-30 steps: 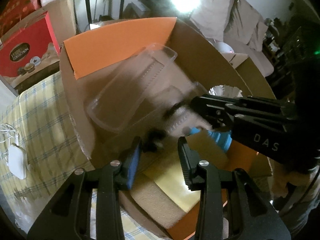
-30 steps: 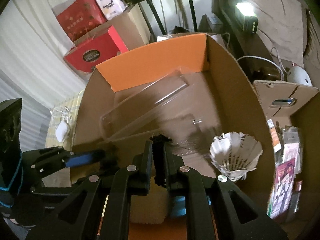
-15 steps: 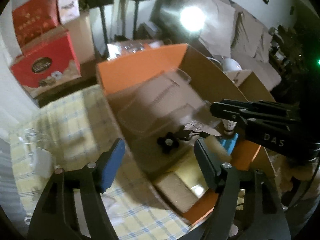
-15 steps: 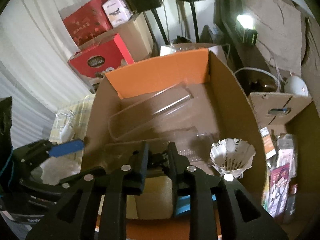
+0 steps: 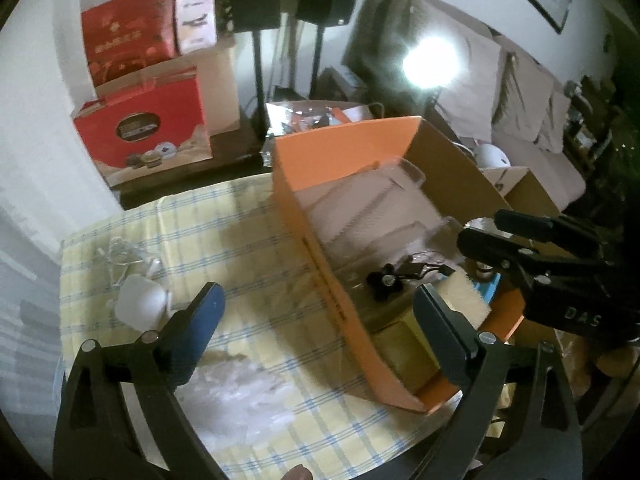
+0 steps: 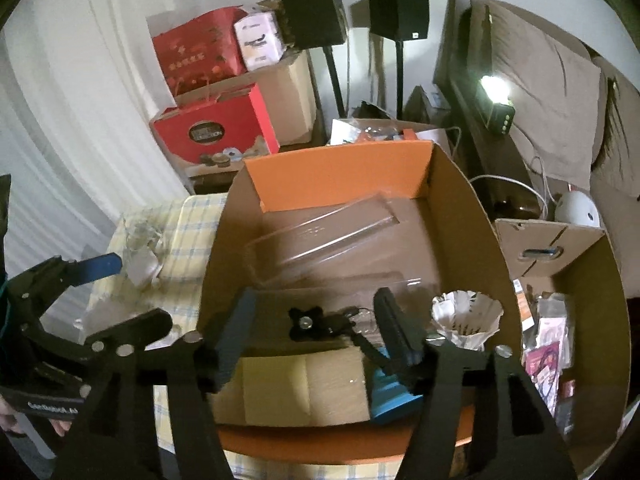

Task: Organize objects
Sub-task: 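Withdraw both grippers from the box back over the table, then move both grippers toward the white charger and earphones, then grasp the white square charger with the left gripper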

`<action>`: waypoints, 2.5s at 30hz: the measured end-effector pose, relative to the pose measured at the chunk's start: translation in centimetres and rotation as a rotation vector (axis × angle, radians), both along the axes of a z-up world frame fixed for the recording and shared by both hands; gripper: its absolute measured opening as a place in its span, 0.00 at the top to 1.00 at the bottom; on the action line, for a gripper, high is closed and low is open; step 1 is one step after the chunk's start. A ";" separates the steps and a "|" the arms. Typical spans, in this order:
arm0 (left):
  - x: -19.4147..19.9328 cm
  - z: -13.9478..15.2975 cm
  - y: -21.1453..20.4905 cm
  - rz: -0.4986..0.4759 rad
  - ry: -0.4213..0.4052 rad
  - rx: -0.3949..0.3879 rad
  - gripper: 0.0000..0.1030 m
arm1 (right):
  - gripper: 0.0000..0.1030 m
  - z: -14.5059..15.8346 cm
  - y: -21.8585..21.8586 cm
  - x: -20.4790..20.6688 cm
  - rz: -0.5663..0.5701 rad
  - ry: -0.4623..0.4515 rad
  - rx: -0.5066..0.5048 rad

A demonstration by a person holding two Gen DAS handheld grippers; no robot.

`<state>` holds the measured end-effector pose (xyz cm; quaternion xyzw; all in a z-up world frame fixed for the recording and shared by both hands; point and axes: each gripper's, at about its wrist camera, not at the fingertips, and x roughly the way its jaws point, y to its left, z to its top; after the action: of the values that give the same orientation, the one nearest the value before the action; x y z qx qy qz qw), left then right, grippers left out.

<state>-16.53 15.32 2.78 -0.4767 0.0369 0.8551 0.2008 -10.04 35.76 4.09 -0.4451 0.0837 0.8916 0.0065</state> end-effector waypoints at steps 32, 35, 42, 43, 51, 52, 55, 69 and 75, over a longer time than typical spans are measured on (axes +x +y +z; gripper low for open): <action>0.3 0.4 -16.0 0.259 0.022 -0.004 0.00 | 0.18 0.2 -11.0 -2.2 0.147 0.025 -0.003; 0.1 -0.4 -17.8 0.281 0.019 -0.005 0.00 | 0.18 -0.2 -12.1 -2.9 0.171 0.021 -0.006; -1.2 -3.0 -20.5 0.305 -0.023 0.031 0.00 | 0.18 -1.9 -14.7 -4.5 0.210 -0.005 -0.013; -1.5 -3.4 -20.7 0.307 -0.026 0.031 0.00 | 0.18 -2.1 -15.0 -4.7 0.214 -0.008 -0.015; -3.5 -6.6 -19.8 0.246 -0.051 0.007 0.02 | 0.18 -3.5 -16.3 -7.2 0.209 -0.028 -0.064; -3.8 -7.1 -19.4 0.228 -0.051 0.002 0.03 | 0.18 -3.7 -16.3 -7.6 0.203 -0.029 -0.071; -4.6 -8.5 -18.2 0.189 -0.061 -0.028 0.08 | 0.19 -4.2 -16.3 -8.7 0.183 -0.036 -0.087; -7.7 -12.3 -15.6 0.119 -0.111 -0.089 0.08 | 0.23 -7.1 -16.5 -12.1 0.141 -0.072 -0.130; -8.1 -13.6 -15.5 0.093 -0.125 -0.087 0.10 | 0.23 -7.9 -16.7 -12.7 0.141 -0.087 -0.161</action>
<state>-24.64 -0.16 -10.83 -0.5387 0.0392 0.8295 0.1420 -22.73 19.02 -3.77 -0.4873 0.1232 0.8600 -0.0885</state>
